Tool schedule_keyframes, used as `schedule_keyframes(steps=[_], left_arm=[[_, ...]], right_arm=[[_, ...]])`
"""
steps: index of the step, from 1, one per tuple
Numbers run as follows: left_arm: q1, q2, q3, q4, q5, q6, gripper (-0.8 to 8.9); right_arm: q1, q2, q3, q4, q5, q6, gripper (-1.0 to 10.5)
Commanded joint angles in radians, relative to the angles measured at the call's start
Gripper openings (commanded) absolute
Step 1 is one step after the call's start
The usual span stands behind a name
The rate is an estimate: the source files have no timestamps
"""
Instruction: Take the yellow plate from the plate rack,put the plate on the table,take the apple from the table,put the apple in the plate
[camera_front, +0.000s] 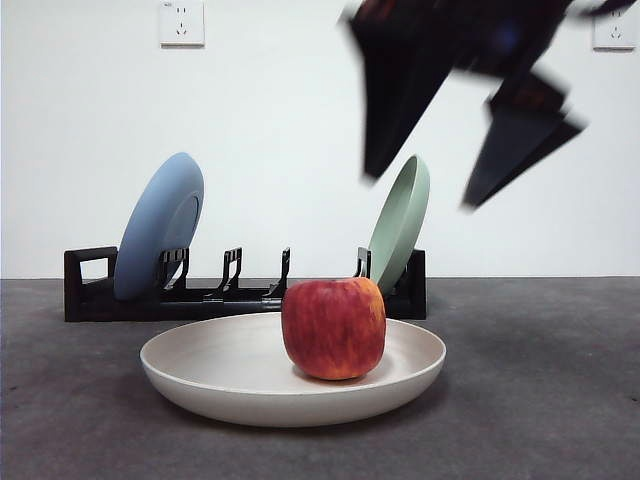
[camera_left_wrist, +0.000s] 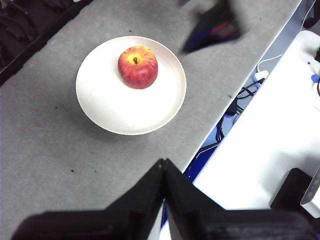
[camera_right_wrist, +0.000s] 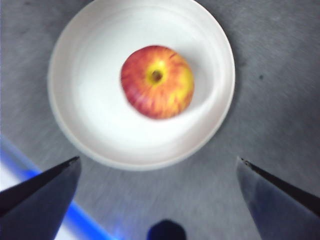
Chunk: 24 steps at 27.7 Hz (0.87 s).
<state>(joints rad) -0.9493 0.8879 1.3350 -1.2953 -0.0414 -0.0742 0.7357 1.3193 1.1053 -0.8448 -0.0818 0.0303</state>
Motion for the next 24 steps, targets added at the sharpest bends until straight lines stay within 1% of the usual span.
schedule_keyframes(steps=[1,3,6,11,14,17,20,22,24], left_arm=[[-0.002,-0.002,-0.004,0.002,0.002,0.025,-0.07],[-0.002,-0.002,-0.004,0.002,0.013,0.027,-0.07],[-0.002,-0.002,-0.004,0.002,0.045,0.031,-0.07],[-0.002,-0.002,-0.004,0.002,0.05,0.032,-0.07],[-0.002,-0.002,-0.004,0.002,0.05,0.031,-0.07],[-0.002,-0.002,-0.004,0.002,0.049,0.031,-0.07],[-0.002,-0.002,-0.004,0.003,0.049,0.031,-0.05],[-0.002,-0.002,-0.004,0.003,0.048,0.031,-0.05],[-0.002,-0.001,-0.004,0.002,0.048,0.031,-0.04]], right_arm=[[0.004,-0.114,0.007,-0.071,-0.017,0.001,4.3],[0.004,-0.186,0.008,-0.119,-0.037,0.023,3.6],[0.004,-0.293,0.008,-0.199,-0.064,0.043,2.4],[0.004,-0.414,0.008,-0.323,-0.101,0.044,1.1],[0.004,-0.457,0.008,-0.383,-0.101,0.04,0.0],[0.004,-0.481,0.008,-0.416,-0.101,0.037,-0.1],[0.004,-0.482,0.008,-0.413,-0.093,0.04,-0.1],[0.004,-0.481,0.008,-0.413,-0.09,0.076,-0.1],[0.004,-0.472,0.008,-0.411,-0.089,0.082,0.0]])
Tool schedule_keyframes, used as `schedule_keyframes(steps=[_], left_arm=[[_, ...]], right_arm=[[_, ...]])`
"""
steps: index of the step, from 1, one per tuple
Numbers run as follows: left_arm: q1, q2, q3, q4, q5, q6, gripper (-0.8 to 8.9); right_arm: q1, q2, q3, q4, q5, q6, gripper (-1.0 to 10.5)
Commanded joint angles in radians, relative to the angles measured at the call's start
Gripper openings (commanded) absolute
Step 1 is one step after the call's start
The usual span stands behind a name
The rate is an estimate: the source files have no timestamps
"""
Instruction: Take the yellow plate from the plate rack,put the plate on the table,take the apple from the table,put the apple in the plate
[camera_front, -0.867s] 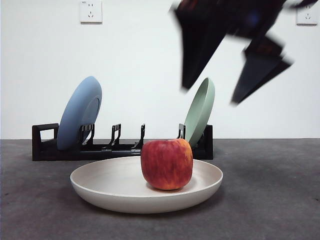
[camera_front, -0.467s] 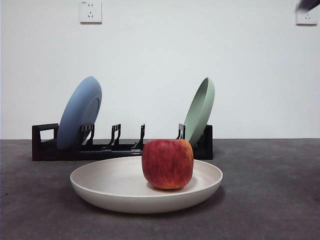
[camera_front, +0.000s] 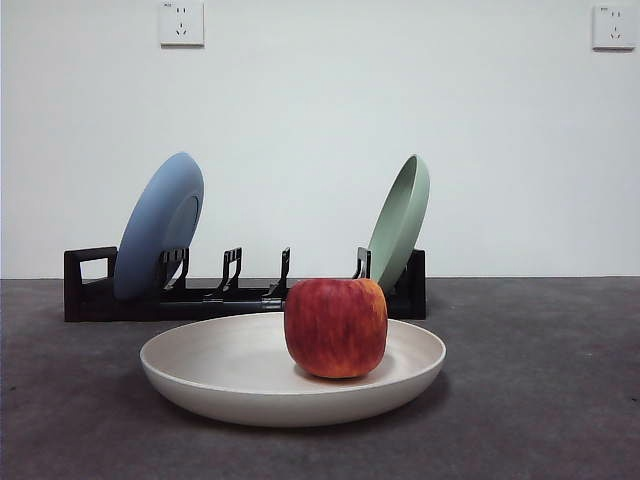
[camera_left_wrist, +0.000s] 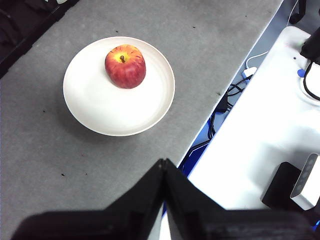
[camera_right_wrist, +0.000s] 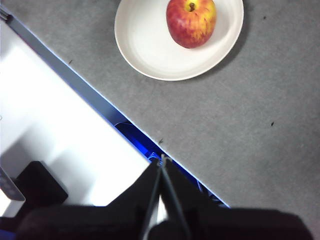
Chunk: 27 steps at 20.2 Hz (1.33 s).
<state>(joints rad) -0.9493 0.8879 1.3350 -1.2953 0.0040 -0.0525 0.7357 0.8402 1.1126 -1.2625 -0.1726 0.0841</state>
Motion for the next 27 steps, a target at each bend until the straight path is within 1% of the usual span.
schedule_keyframes(steps=[1,4,9,18,22,24,26,27], left_arm=[[-0.002,-0.001,-0.004,0.002,0.003,0.009,-0.04],[-0.002,-0.001,-0.004,0.002,0.003,0.009,-0.04],[-0.002,-0.001,-0.004,0.002,0.003,0.009,-0.04],[-0.002,0.019,-0.004,0.007,0.002,0.01,-0.04],[-0.001,0.037,-0.004,0.055,-0.007,0.018,-0.04],[-0.001,0.048,-0.004,0.121,-0.008,0.073,-0.04],[0.001,0.049,-0.004,0.229,-0.008,0.167,-0.04],[0.017,0.044,-0.004,0.308,-0.025,0.242,-0.04]], right_arm=[[0.004,0.011,0.001,0.006,0.006,0.027,0.0],[0.003,0.022,0.001,0.006,0.026,0.025,0.0],[0.003,0.028,0.001,0.006,0.114,0.025,0.0],[0.003,0.028,0.001,0.006,0.241,0.025,0.0],[0.003,0.028,0.001,0.005,0.264,0.025,0.0],[0.003,0.028,0.001,0.005,0.272,0.025,0.0],[0.003,0.028,0.001,0.006,0.28,0.025,0.0],[0.003,0.028,0.001,0.006,0.281,0.025,0.0]])
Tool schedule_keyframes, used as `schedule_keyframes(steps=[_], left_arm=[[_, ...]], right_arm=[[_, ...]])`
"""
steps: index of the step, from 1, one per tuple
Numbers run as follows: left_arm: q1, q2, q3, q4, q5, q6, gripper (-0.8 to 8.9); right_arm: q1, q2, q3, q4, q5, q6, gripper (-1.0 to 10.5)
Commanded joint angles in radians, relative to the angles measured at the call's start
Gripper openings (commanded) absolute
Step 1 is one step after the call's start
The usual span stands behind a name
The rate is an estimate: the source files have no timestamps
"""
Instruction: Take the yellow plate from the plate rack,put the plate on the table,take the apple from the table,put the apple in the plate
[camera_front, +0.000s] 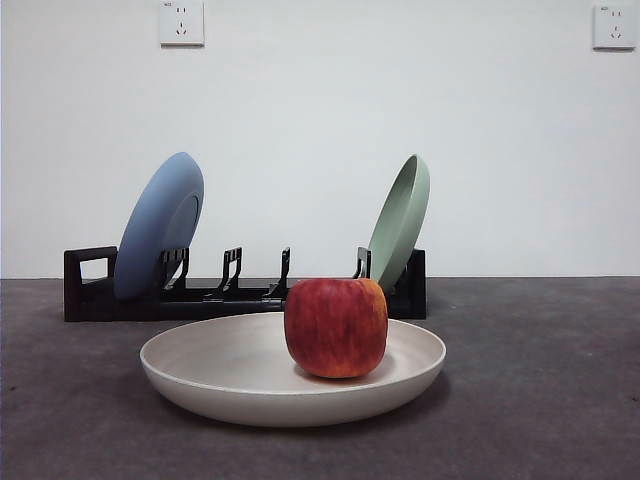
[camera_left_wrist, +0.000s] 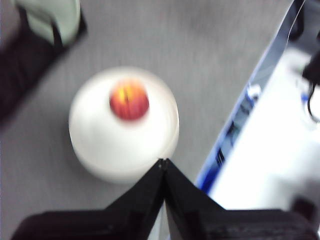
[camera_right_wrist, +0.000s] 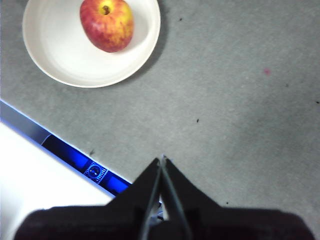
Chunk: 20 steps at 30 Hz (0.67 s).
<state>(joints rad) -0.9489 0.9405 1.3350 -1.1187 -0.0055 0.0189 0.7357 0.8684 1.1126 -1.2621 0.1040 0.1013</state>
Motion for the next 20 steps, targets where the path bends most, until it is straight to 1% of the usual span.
schedule_keyframes(steps=[1,3,5,6,8,9,11,12,15,18,20], left_arm=[[0.035,-0.017,-0.004,0.192,-0.021,0.23,-0.04],[0.104,-0.029,-0.004,0.332,-0.002,0.355,-0.04],[0.195,-0.042,-0.005,0.439,0.056,0.404,-0.04],[0.247,-0.05,-0.006,0.483,0.094,0.409,-0.04],[0.373,-0.065,-0.012,0.557,0.203,0.408,-0.04],[0.455,-0.077,-0.022,0.592,0.27,0.404,-0.04],[0.579,-0.101,-0.048,0.633,0.34,0.396,-0.04],[0.637,-0.119,-0.066,0.644,0.354,0.392,-0.04],[0.763,-0.19,-0.147,0.66,0.353,0.388,-0.04],[0.841,-0.284,-0.282,0.713,0.352,0.378,-0.04],[0.874,-0.347,-0.388,0.768,0.352,0.367,-0.04]], right_arm=[[0.003,0.0,0.001,0.005,0.005,0.008,0.0],[0.003,0.0,0.001,0.005,0.005,0.008,0.0],[0.003,0.0,0.001,0.005,0.005,0.008,0.0],[0.003,0.0,0.001,0.005,0.005,0.008,0.0],[0.003,0.0,0.001,0.005,0.005,0.008,0.0],[0.003,0.0,0.001,0.005,0.005,0.008,0.0],[0.003,0.0,0.001,0.005,0.005,0.008,0.0],[0.003,0.0,0.001,0.005,0.005,0.008,0.0],[0.003,0.0,0.001,0.005,0.005,0.008,0.0],[0.003,0.0,0.001,0.005,0.005,0.008,0.0],[0.003,0.0,0.001,0.005,0.005,0.008,0.0]])
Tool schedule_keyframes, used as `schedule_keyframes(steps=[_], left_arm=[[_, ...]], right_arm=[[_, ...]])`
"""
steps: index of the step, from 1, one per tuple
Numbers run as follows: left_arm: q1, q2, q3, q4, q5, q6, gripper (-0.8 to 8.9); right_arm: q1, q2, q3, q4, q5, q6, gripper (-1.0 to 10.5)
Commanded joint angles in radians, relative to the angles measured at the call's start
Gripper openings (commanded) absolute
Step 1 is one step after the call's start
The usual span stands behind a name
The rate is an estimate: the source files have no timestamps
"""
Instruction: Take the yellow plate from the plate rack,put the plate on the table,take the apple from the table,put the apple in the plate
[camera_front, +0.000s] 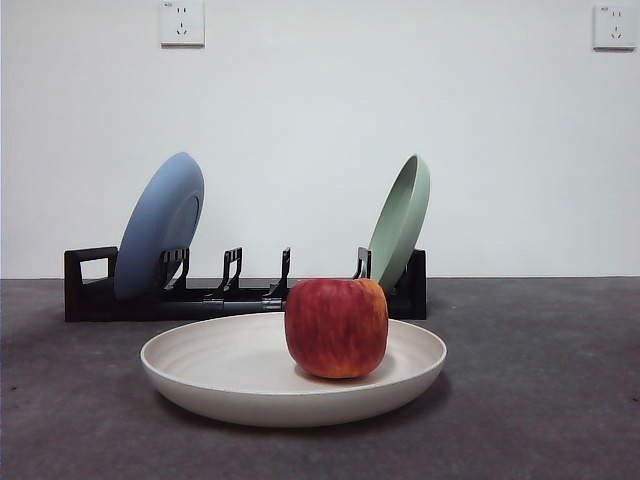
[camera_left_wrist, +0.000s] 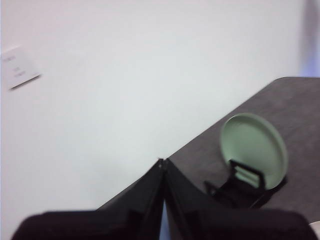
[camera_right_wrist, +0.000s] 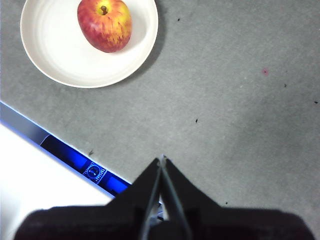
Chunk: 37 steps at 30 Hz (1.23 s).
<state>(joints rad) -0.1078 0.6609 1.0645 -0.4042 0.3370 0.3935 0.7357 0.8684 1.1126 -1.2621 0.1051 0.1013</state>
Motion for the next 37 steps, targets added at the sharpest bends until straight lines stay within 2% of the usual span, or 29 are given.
schedule_keyframes(steps=[1,7,15,19,23,31,37], left_arm=[[0.053,-0.11,-0.195,0.101,0.01,-0.027,-0.04],[0.099,-0.308,-0.589,0.33,0.002,-0.186,-0.04],[0.101,-0.486,-0.901,0.375,-0.129,-0.338,-0.04],[0.101,-0.551,-0.977,0.369,-0.201,-0.38,-0.04],[0.103,-0.599,-1.017,0.354,-0.23,-0.401,-0.04],[0.104,-0.657,-1.056,0.233,-0.233,-0.44,-0.04],[0.103,-0.657,-1.056,0.237,-0.229,-0.465,-0.03]], right_arm=[[0.003,0.0,0.001,0.005,0.004,0.008,0.0],[0.003,0.0,0.001,0.005,0.004,0.008,0.0],[0.003,0.0,0.001,0.005,0.004,0.008,0.0],[0.003,0.0,0.001,0.005,0.004,0.008,0.0],[0.003,0.0,0.001,0.005,0.004,0.008,0.0],[0.003,0.0,0.001,0.005,0.004,0.008,0.0],[0.003,0.0,0.001,0.005,0.004,0.008,0.0]])
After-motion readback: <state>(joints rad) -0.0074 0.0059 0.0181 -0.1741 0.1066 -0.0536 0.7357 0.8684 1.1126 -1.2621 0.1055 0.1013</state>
